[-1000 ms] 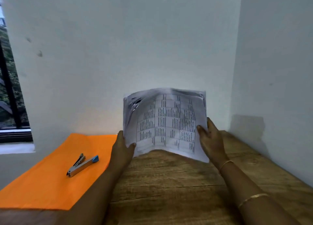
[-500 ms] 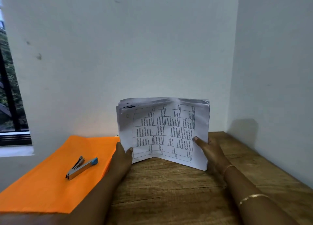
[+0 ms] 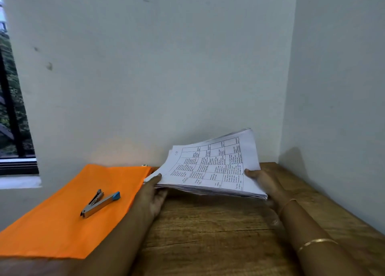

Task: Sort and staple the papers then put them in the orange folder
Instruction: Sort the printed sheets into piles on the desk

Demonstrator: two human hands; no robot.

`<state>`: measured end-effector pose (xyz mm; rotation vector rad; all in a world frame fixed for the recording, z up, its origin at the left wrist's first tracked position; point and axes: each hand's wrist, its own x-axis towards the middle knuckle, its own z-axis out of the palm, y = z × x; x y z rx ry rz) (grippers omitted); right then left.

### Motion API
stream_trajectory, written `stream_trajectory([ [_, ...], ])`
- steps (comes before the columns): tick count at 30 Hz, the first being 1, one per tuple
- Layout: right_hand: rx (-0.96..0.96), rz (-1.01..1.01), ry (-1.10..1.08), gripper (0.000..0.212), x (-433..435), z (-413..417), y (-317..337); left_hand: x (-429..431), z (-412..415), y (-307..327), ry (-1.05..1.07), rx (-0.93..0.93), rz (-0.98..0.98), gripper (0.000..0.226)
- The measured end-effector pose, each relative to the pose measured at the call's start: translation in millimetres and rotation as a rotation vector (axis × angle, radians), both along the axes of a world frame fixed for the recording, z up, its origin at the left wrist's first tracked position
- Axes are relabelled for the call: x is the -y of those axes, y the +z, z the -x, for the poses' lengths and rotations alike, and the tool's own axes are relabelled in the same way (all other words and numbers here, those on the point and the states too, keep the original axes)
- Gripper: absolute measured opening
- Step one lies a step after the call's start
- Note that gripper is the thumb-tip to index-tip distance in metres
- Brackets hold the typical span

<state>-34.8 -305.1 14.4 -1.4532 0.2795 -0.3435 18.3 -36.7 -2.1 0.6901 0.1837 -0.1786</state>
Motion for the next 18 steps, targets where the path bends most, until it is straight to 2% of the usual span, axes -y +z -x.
stream_trajectory([
  [2, -0.019, -0.01, -0.037, 0.021, -9.1, -3.0, -1.2, 17.3, 10.1, 2.2, -0.098, -0.02, 0.009, 0.028],
  [6, -0.059, 0.058, -0.153, 0.022, -31.0, -11.4, -8.4, 44.6, 24.3, 1.5, -0.33, 0.065, -0.281, 0.04],
  [9, -0.028, 0.072, -0.199, 0.021, -52.4, -7.9, -14.3, 51.4, 23.1, -7.6, -0.297, 0.134, -0.406, 0.049],
  [11, 0.015, 0.076, -0.176, 0.026, -65.3, -5.8, -16.9, 50.8, 19.4, -10.7, -0.224, 0.147, -0.424, 0.043],
  [13, 0.052, 0.063, -0.123, 0.027, -76.1, -5.5, -17.0, 46.7, 9.0, -13.2, -0.145, 0.125, -0.443, 0.049],
  [15, 0.071, -0.017, -0.077, 0.025, -81.0, -7.7, -15.6, 39.5, 4.7, -9.2, -0.104, 0.091, -0.5, 0.056],
  [18, 0.058, -0.193, -0.108, 0.029, -71.8, -8.1, -8.7, 24.3, 0.9, -1.8, -0.077, 0.086, -0.691, 0.058],
])
